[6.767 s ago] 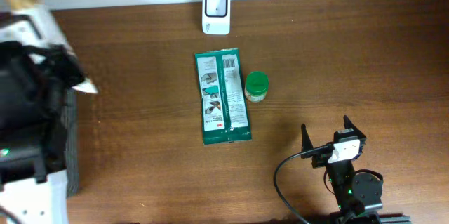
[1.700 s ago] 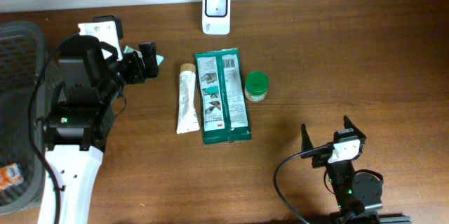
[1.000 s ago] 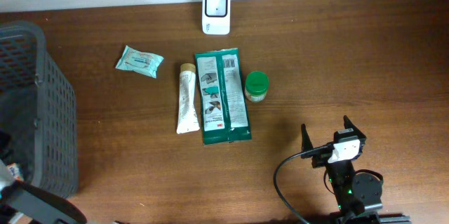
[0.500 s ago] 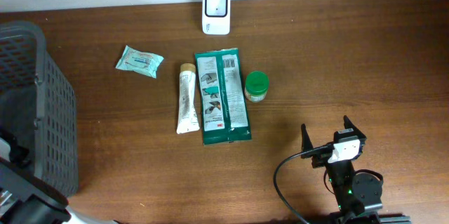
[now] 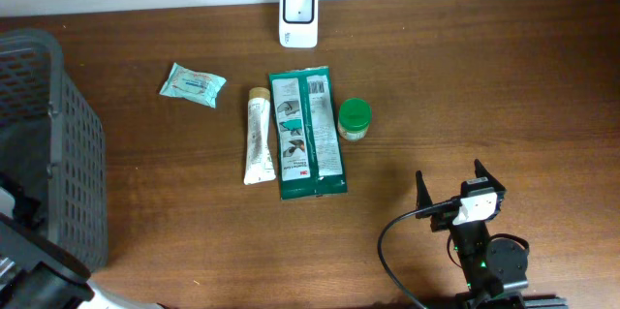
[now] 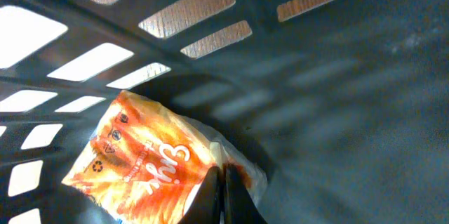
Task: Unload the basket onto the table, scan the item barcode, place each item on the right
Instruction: 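Grasp the orange snack packet in the basket with the left gripper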
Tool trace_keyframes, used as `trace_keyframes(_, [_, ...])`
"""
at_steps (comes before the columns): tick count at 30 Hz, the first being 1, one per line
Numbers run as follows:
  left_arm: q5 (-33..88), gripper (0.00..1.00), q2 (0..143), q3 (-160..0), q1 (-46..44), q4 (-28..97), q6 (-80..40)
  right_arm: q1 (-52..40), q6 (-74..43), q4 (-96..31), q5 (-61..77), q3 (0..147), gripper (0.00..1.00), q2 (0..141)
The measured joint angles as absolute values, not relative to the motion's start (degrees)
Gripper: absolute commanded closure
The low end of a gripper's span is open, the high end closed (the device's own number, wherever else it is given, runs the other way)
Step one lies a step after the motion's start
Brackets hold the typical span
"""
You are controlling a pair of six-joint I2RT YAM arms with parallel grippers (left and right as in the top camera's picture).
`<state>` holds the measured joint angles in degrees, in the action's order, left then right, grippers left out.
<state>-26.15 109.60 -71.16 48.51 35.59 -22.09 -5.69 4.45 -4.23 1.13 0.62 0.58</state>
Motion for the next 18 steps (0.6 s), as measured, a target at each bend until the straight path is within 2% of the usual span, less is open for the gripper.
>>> trace_keyframes(3, [-26.13,1.0,110.17,-72.99,48.49,39.81,-22.11,-5.69,4.47,-4.23,1.13,0.62,0.02,0.58])
trace_keyframes(4, [-25.91,0.82,110.34,-73.8,48.51,41.45,-22.09,-5.69,4.45,-4.23,1.13,0.62,0.02,0.58])
trace_keyframes(5, [-25.67,0.39,110.63,-74.63,48.51,43.0,-22.09,-5.69,4.49,-4.23,1.13,0.62,0.02,0.58])
trace_keyframes(6, [-25.28,0.26,111.15,-76.09,48.51,44.75,-22.09,-5.69,4.45,-4.25,1.13,0.62,0.02,0.58])
trace_keyframes(9, [-23.73,0.24,111.35,-79.02,48.51,45.17,-18.96,-5.69,4.43,-4.23,1.13,0.62,0.02,0.58])
trace_keyframes(18, [-20.05,0.28,112.05,-79.5,48.1,40.82,-7.46,-5.69,4.47,-4.25,1.13,0.62,0.02,0.58])
